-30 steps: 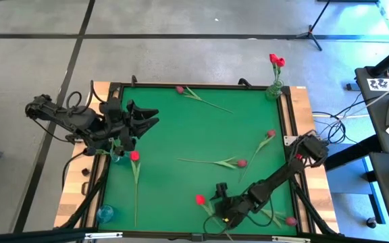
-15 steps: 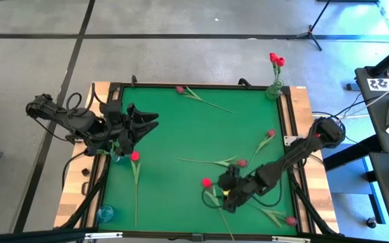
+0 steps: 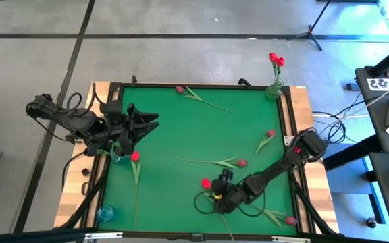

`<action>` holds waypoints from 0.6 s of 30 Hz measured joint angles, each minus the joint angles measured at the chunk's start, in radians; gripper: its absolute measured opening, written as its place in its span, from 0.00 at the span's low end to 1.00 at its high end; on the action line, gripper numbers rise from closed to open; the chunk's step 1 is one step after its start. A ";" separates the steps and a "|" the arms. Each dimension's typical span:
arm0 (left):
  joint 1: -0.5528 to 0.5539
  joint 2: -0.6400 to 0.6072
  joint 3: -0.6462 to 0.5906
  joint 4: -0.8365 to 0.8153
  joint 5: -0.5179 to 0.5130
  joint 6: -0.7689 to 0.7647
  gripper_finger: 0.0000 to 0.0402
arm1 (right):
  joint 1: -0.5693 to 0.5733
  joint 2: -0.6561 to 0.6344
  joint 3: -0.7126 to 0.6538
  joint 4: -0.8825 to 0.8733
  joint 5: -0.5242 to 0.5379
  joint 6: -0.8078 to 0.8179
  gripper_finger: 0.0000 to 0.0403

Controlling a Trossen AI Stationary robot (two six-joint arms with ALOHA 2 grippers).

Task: Sort flowers into vase by color
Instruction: Put the red tulip into the green vase

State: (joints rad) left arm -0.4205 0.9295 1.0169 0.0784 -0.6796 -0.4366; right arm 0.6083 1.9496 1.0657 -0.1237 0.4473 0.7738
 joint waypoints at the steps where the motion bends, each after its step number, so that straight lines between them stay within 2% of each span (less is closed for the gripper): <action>1: -0.002 0.000 0.000 0.000 0.000 -0.002 0.48 | -0.009 0.007 0.000 0.003 -0.011 0.000 0.69; 4: -0.017 0.000 0.000 0.001 0.000 -0.005 0.48 | -0.038 0.019 0.004 0.018 -0.073 0.003 0.61; 11: -0.059 0.003 0.000 0.001 0.000 -0.007 0.48 | -0.039 0.020 0.002 0.007 -0.029 -0.066 0.29; 16: -0.094 0.003 0.000 0.002 0.000 -0.002 0.48 | -0.040 0.020 0.005 0.004 -0.031 -0.038 0.05; 18: -0.112 0.003 0.000 0.002 0.000 0.001 0.48 | -0.041 0.017 0.023 -0.017 -0.034 -0.017 0.02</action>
State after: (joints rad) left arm -0.5329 0.9321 1.0168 0.0799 -0.6792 -0.4361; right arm 0.5677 1.9662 1.0888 -0.1409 0.4130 0.7570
